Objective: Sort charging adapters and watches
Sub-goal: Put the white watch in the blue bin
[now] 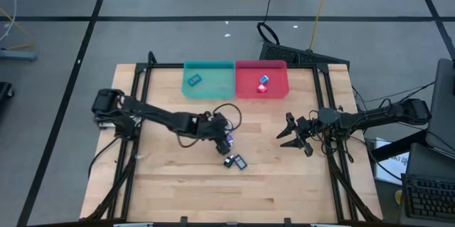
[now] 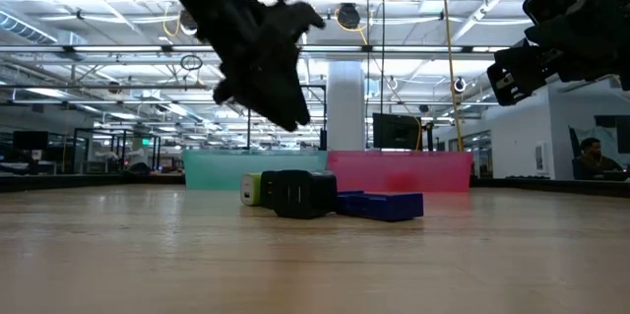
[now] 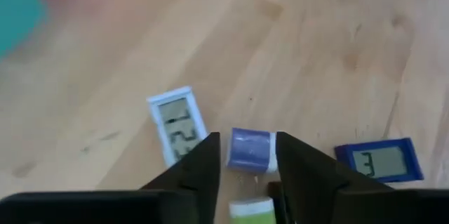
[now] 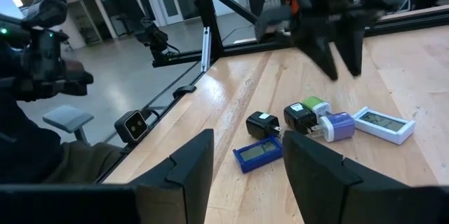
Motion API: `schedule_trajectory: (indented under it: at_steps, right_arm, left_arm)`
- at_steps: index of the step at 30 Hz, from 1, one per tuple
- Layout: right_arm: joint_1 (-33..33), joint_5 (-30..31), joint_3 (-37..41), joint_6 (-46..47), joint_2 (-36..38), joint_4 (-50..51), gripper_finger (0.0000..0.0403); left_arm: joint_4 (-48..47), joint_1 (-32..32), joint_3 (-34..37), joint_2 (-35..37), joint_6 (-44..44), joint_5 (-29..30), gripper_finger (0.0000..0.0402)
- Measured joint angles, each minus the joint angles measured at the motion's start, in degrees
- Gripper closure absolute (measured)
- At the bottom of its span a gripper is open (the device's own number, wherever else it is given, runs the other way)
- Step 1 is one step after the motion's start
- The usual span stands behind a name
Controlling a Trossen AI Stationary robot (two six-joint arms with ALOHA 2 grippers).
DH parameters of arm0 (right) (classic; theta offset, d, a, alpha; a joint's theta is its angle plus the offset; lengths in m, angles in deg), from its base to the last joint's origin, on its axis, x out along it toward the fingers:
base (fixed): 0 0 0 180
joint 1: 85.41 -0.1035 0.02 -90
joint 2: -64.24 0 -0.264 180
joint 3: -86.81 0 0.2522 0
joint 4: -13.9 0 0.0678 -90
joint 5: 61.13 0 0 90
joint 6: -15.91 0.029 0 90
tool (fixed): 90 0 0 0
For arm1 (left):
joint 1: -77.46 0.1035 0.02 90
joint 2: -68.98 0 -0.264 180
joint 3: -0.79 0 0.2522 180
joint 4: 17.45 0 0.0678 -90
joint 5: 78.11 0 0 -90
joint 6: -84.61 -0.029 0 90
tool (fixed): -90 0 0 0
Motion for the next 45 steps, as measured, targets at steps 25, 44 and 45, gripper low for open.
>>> schedule_trajectory:
  at_steps: [25,44,45]
  right_arm:
    - [0.0,0.0,0.0,0.0,0.0,0.2,0.0245]
    - [0.0,0.0,0.0,0.0,0.0,0.3,0.0241]
    - [0.0,0.0,0.0,0.0,0.0,0.3,0.0242]
  left_arm:
    - [-5.1,4.9,-3.2,-12.6,6.3,2.4,0.0202]
    - [-4.3,4.5,-3.1,-12.6,1.7,0.0,0.0176]
    - [-4.6,4.5,-3.1,-12.6,0.6,-0.4,0.0171]
